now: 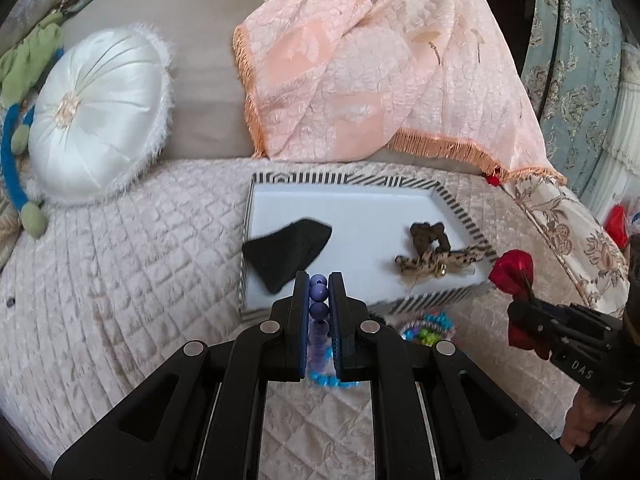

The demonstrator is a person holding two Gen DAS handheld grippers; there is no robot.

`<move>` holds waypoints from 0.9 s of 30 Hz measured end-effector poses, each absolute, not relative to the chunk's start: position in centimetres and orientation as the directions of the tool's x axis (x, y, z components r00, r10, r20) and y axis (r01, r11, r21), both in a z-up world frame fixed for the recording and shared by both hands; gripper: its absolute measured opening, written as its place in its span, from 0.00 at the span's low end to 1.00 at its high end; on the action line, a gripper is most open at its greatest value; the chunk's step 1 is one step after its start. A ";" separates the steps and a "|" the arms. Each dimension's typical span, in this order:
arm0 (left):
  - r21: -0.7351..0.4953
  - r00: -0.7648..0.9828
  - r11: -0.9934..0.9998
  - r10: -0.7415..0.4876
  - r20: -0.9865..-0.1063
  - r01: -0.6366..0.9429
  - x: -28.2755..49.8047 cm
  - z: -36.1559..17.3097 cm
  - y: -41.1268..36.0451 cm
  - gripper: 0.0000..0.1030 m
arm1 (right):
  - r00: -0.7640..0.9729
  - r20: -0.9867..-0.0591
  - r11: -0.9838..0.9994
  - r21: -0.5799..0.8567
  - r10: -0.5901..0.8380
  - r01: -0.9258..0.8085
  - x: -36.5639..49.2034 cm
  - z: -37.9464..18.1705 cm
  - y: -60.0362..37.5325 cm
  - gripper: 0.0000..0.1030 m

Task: Organize jewelry
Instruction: 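Carry the red bow and purple bracelet with both tools into the tray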

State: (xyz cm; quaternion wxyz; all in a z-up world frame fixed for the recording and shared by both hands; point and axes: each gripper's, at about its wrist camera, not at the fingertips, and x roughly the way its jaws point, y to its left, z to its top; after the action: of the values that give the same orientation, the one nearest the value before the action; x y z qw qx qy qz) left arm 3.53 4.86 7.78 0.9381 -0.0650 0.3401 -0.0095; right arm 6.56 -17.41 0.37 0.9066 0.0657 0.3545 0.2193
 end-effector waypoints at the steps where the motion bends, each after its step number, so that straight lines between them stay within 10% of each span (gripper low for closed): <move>1: -0.130 0.768 0.991 -0.065 -0.637 -0.024 3.8 8.1 4.8 0.08 | 0.651 -0.612 0.893 0.278 0.449 -0.355 6.8 0.6 -17.4 0.16; 27: -0.229 0.617 0.973 -0.201 -0.761 0.034 23.8 2.7 -0.6 0.08 | 0.539 -0.731 0.908 0.333 0.419 -0.254 27.8 -1.9 -15.9 0.16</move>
State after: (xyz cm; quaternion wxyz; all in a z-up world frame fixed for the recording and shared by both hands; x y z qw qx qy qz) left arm 23.83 -0.60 2.74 0.8939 -0.0961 0.4329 -0.0657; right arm 27.80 -15.91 -1.92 0.8721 0.0937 0.4397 0.1930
